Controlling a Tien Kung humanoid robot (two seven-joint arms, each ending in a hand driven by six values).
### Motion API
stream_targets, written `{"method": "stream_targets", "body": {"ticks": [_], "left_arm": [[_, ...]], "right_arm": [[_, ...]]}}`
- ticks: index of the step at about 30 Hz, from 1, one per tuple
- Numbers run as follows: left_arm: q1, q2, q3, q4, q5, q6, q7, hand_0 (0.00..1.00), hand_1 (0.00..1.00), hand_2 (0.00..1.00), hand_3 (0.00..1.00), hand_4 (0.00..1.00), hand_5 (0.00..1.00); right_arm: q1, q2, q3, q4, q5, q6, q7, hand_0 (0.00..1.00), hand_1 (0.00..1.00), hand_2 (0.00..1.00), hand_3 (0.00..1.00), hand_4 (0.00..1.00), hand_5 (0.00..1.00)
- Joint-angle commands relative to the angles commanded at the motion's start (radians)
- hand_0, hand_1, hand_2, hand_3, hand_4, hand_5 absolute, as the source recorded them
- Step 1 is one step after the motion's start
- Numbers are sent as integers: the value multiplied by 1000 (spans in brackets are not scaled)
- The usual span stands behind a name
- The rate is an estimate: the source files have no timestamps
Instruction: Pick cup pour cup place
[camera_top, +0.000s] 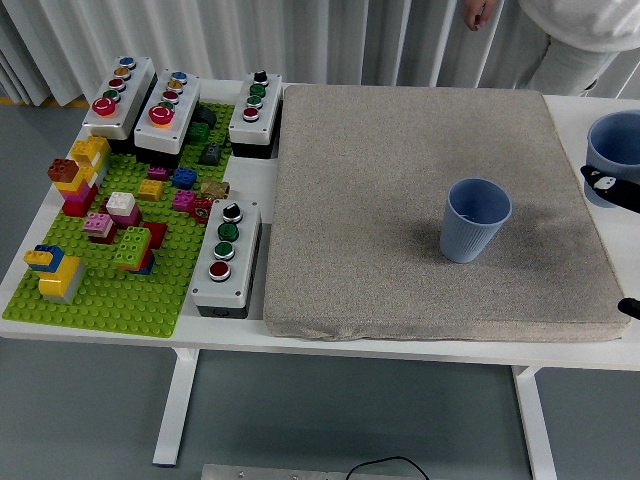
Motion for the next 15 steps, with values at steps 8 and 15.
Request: {"method": "stream_targets", "body": {"ticks": [8,15], "left_arm": [[3,-1,15,-1,-8,-1,-1,739,733,801,669,521,931],[7,-3,8,-2,2,0,1,739,732,801,669,521,930]], "right_arm": [[-33,16,27,-54,243,0,116,779,652,538,636,662,2],[-45,45,6,-98,323,0,174,774,656,535,634,662,2]]}}
